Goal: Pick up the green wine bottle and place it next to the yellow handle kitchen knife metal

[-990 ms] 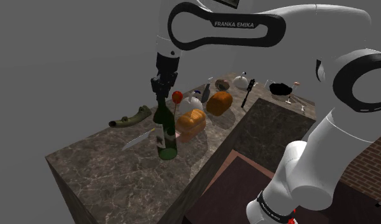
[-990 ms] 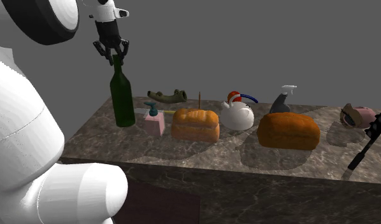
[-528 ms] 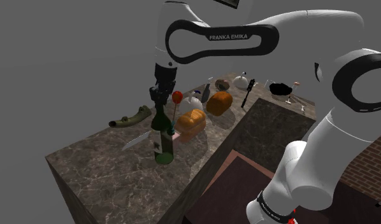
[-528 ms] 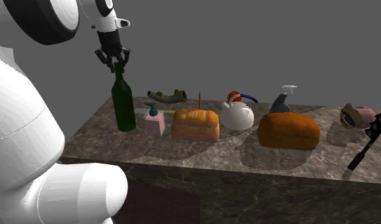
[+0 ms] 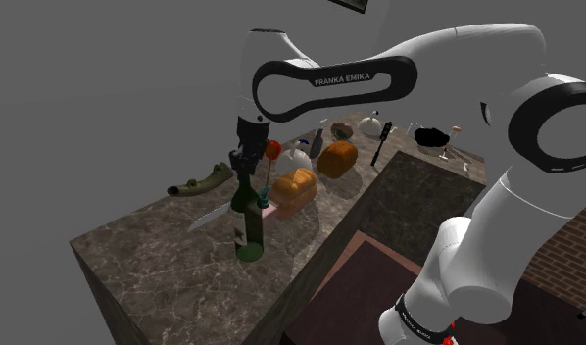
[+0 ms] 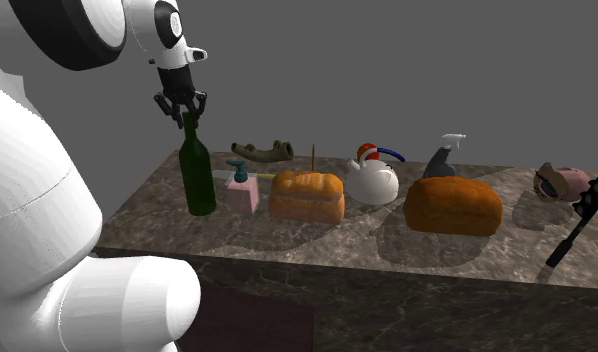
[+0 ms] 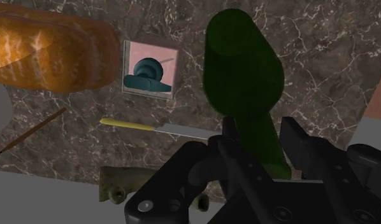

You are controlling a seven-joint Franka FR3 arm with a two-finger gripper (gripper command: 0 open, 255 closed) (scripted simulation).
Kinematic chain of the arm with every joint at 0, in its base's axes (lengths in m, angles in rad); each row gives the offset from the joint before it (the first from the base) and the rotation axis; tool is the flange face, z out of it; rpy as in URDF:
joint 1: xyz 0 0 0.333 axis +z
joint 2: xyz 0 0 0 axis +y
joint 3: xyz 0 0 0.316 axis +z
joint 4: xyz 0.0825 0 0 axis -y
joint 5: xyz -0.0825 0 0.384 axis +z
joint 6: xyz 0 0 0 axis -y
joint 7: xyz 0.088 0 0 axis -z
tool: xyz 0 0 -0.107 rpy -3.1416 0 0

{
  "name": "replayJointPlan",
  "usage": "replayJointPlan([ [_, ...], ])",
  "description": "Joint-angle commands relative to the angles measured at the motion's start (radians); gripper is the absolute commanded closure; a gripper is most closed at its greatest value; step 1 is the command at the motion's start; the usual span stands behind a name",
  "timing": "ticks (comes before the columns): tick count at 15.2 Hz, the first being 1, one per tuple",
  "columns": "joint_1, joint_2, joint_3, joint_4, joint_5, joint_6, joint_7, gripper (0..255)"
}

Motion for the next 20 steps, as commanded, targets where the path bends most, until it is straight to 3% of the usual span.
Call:
replayJointPlan([
  [1, 0.000, 0.002, 0.000, -0.024, 0.000, 0.027, 0.000, 255],
  [11, 0.000, 0.008, 0.000, -0.044, 0.000, 0.053, 0.000, 255],
  [12, 0.000, 0.008, 0.000, -0.044, 0.000, 0.054, 0.000, 0],
  [17, 0.000, 0.008, 0.000, -0.044, 0.000, 0.054, 0.000, 0],
  [20, 0.000, -0.015, 0.000, 0.030, 0.001, -0.044, -0.001, 0],
])
